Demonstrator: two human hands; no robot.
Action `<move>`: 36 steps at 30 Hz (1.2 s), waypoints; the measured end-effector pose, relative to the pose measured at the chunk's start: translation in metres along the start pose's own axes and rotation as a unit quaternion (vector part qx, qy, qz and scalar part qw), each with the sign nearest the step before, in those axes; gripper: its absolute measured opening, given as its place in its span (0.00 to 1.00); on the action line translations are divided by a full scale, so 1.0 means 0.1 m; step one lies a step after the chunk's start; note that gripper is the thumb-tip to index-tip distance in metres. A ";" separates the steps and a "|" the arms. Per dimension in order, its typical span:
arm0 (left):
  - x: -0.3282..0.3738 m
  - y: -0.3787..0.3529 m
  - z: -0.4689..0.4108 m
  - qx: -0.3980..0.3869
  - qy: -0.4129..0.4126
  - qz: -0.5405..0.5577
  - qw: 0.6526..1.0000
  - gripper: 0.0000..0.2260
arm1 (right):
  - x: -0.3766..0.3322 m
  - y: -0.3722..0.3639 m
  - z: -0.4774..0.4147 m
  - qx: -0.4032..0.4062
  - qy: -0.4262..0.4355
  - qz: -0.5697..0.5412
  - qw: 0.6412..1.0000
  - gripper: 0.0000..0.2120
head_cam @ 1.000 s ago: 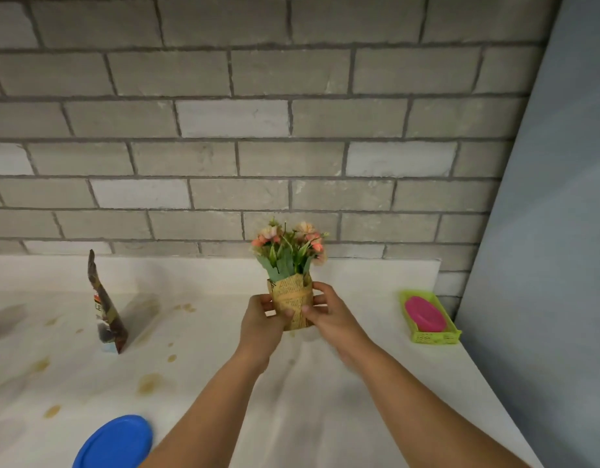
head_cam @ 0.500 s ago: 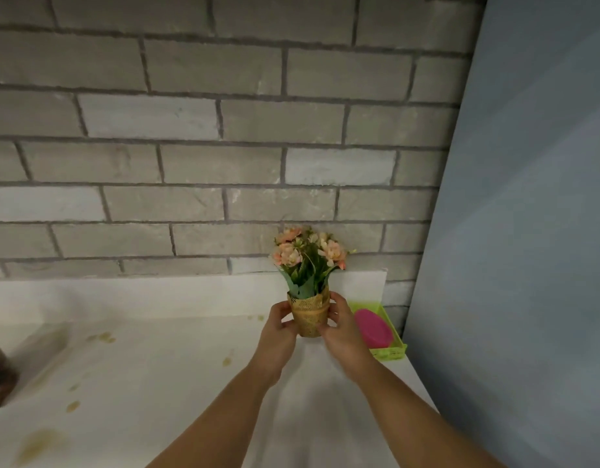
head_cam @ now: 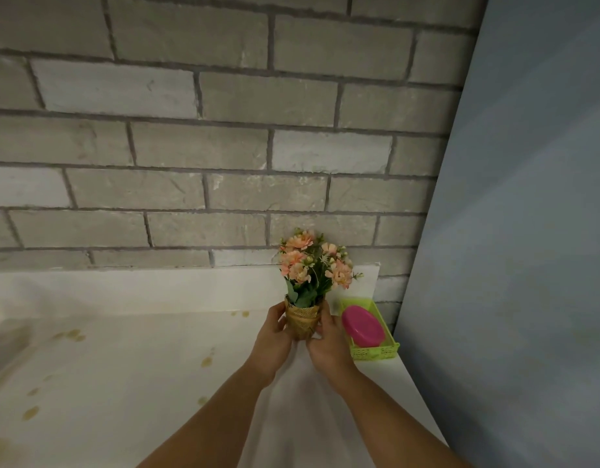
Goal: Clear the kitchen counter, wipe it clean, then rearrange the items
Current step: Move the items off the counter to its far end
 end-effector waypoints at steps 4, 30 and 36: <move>0.03 -0.03 -0.02 -0.006 0.003 -0.032 0.999 0.24 | -0.03 0.02 0.02 0.010 -0.014 -0.035 0.999 0.37; 0.29 0.64 0.69 0.119 0.012 -0.099 0.988 0.17 | -0.37 -0.30 0.48 -0.070 -0.128 -0.148 0.978 0.19; 0.54 1.15 1.28 0.183 -0.024 -0.108 0.977 0.13 | -0.96 -0.62 0.69 -0.107 -0.079 -0.133 0.982 0.12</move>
Point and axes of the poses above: each hand's wrist, its own z-axis away from the middle knuckle, its own y-axis out of the back of the hand, x = y × z, the point moved 9 cm from there along -z, towards the middle knuckle, and after that the axes turned 9 degrees about y, right-handed, at the moved point
